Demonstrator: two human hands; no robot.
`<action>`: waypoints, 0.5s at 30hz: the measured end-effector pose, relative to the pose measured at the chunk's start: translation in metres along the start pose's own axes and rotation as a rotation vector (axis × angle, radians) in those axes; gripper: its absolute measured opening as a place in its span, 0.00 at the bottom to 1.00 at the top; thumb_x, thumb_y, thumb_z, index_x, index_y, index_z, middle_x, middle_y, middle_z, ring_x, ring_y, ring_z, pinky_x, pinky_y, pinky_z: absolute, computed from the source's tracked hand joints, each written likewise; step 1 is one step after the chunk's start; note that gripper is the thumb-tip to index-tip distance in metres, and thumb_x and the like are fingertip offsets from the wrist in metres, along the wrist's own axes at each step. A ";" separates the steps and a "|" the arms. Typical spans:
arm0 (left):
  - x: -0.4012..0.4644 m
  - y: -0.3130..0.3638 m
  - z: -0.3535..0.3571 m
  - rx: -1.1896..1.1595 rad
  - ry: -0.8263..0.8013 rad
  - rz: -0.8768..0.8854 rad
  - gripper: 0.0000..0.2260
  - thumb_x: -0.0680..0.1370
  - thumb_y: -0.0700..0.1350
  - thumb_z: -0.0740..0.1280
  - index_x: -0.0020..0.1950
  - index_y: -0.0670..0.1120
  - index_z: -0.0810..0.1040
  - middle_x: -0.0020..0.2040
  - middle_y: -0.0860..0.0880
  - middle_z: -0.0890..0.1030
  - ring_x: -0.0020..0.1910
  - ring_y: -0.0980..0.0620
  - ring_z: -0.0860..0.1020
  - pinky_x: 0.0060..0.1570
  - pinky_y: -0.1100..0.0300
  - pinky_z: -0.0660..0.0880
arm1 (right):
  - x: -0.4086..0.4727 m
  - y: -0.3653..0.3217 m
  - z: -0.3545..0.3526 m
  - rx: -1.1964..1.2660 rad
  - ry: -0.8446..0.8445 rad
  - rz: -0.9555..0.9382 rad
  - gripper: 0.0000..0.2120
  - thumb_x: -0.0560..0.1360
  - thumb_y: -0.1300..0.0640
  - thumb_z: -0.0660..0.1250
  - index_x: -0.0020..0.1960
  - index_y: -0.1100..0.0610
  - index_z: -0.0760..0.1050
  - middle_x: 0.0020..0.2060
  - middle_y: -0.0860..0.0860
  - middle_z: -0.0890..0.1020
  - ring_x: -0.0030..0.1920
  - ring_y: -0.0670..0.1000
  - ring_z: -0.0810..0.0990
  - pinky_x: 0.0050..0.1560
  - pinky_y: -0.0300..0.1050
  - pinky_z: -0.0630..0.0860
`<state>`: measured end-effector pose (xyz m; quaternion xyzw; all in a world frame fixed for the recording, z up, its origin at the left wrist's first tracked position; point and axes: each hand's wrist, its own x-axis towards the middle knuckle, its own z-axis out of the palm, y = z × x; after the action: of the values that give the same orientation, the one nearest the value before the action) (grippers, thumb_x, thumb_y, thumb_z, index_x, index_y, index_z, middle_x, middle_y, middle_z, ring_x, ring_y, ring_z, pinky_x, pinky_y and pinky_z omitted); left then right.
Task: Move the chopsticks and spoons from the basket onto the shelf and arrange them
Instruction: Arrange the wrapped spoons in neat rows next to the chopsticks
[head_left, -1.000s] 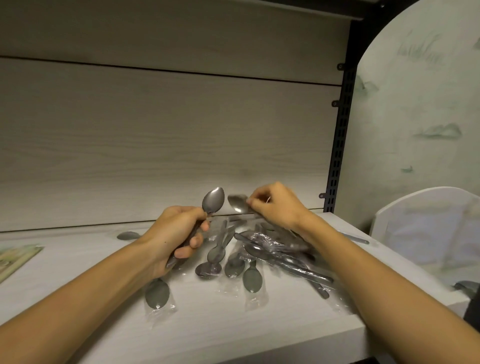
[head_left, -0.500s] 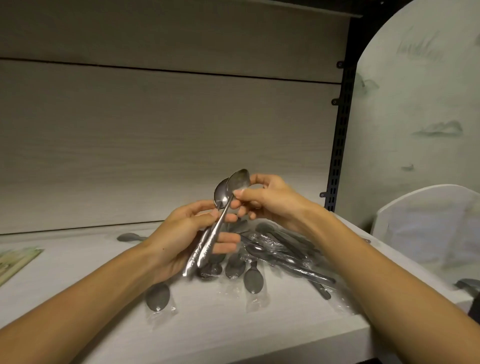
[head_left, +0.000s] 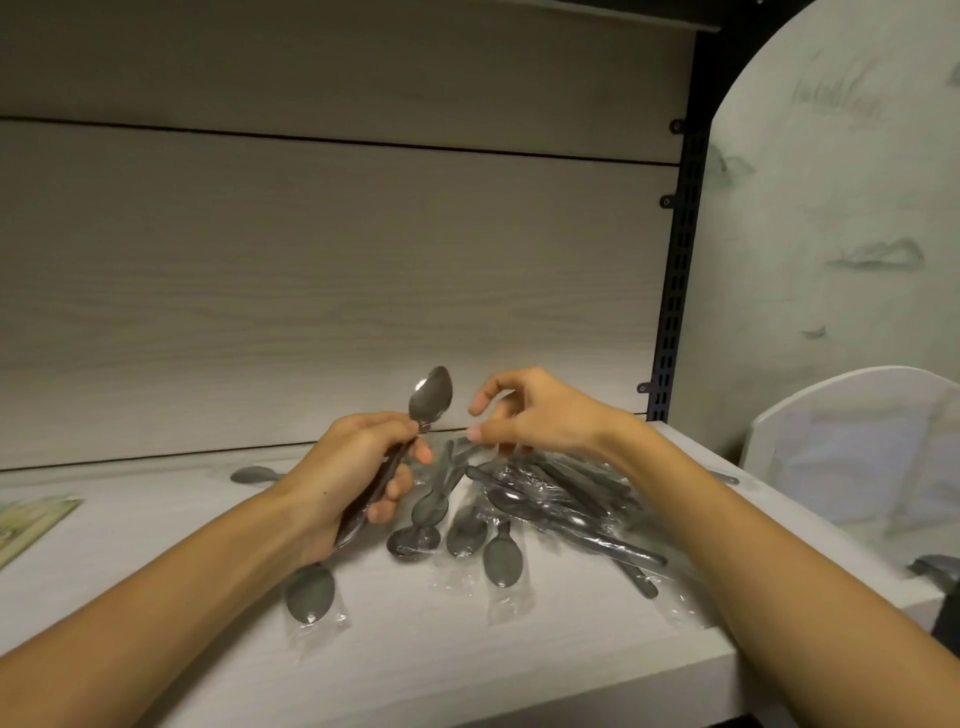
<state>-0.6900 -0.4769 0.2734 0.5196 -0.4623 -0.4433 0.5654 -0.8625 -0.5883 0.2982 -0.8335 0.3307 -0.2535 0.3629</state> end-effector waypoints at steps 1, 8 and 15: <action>0.001 0.000 -0.001 -0.002 0.027 -0.003 0.07 0.80 0.39 0.60 0.45 0.40 0.75 0.34 0.47 0.77 0.21 0.55 0.65 0.15 0.68 0.59 | 0.001 0.004 0.001 -0.092 0.001 0.002 0.11 0.71 0.61 0.74 0.51 0.60 0.76 0.33 0.52 0.80 0.34 0.50 0.78 0.37 0.44 0.78; 0.003 -0.002 -0.002 0.006 0.065 -0.005 0.05 0.79 0.38 0.60 0.48 0.40 0.75 0.33 0.49 0.80 0.21 0.55 0.66 0.15 0.68 0.59 | 0.004 0.016 0.005 -0.452 -0.056 0.108 0.12 0.69 0.48 0.74 0.49 0.52 0.80 0.42 0.49 0.82 0.40 0.47 0.78 0.38 0.37 0.71; 0.004 -0.004 -0.003 0.002 0.064 0.004 0.05 0.79 0.38 0.61 0.50 0.40 0.75 0.35 0.47 0.82 0.21 0.54 0.68 0.16 0.67 0.62 | 0.004 0.010 0.000 -0.324 0.180 -0.005 0.06 0.72 0.58 0.67 0.39 0.56 0.82 0.34 0.53 0.84 0.31 0.46 0.77 0.32 0.37 0.75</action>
<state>-0.6868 -0.4806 0.2693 0.5332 -0.4457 -0.4249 0.5801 -0.8635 -0.5960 0.2910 -0.8558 0.3962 -0.2713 0.1925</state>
